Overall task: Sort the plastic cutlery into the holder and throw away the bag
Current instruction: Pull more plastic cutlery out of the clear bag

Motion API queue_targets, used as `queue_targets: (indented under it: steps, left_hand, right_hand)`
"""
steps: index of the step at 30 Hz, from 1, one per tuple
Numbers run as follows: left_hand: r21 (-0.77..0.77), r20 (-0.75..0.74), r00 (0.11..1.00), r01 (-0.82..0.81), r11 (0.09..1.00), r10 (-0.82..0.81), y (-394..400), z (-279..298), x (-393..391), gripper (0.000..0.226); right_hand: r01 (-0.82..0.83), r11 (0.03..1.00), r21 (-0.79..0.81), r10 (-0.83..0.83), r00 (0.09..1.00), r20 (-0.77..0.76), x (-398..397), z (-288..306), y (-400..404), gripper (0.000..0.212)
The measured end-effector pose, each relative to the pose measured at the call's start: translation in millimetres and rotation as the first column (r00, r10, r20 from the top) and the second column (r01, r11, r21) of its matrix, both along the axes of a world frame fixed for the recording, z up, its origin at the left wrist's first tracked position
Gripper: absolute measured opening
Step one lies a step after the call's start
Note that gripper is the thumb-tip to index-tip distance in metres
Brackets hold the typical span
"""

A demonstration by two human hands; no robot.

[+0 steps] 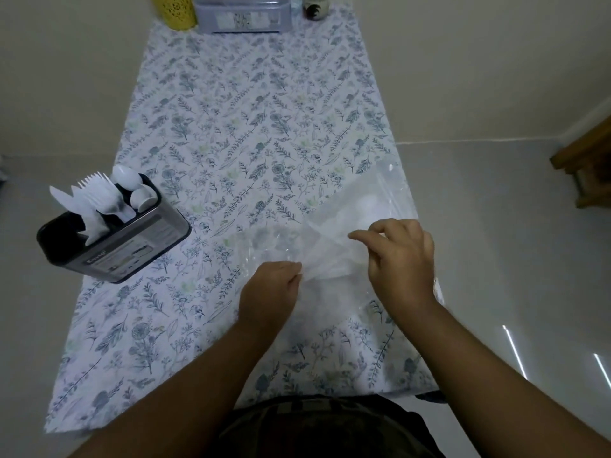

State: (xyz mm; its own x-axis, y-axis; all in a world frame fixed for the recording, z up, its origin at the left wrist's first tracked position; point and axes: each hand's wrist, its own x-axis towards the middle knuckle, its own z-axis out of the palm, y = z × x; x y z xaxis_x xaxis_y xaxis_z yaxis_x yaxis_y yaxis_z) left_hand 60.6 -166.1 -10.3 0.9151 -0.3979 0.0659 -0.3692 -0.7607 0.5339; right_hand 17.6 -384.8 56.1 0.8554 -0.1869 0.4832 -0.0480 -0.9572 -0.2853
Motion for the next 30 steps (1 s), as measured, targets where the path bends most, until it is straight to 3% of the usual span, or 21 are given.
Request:
queue_targets:
  steps: [6,11,19,25,30]
  left_hand:
    - [-0.036,-0.016,1.000,-0.002,0.999,0.002,11,-1,-6,0.028]
    - [-0.019,-0.039,0.999,0.014,1.000,-0.015,19,-4,-9,0.026]
    - [-0.049,0.040,0.999,0.032,0.998,-0.030,20,8,-11,0.028]
    - [0.007,0.022,0.999,0.024,1.000,-0.024,39,1,-20,0.034]
    - [-0.043,0.009,1.000,0.014,0.999,-0.014,42,2,-21,0.030]
  right_hand:
    - [-0.011,0.999,-0.037,0.007,0.995,-0.097,-11,0,7,0.046]
    - [0.035,0.999,-0.019,-0.038,0.982,-0.186,-21,-1,12,0.030]
    - [-0.050,0.999,0.017,0.053,0.950,-0.309,-11,-29,38,0.021]
    - [-0.010,0.999,0.050,0.026,0.945,-0.327,-7,-38,36,0.028]
    - [-0.109,0.994,-0.011,0.104,0.973,-0.207,-2,-5,51,0.028]
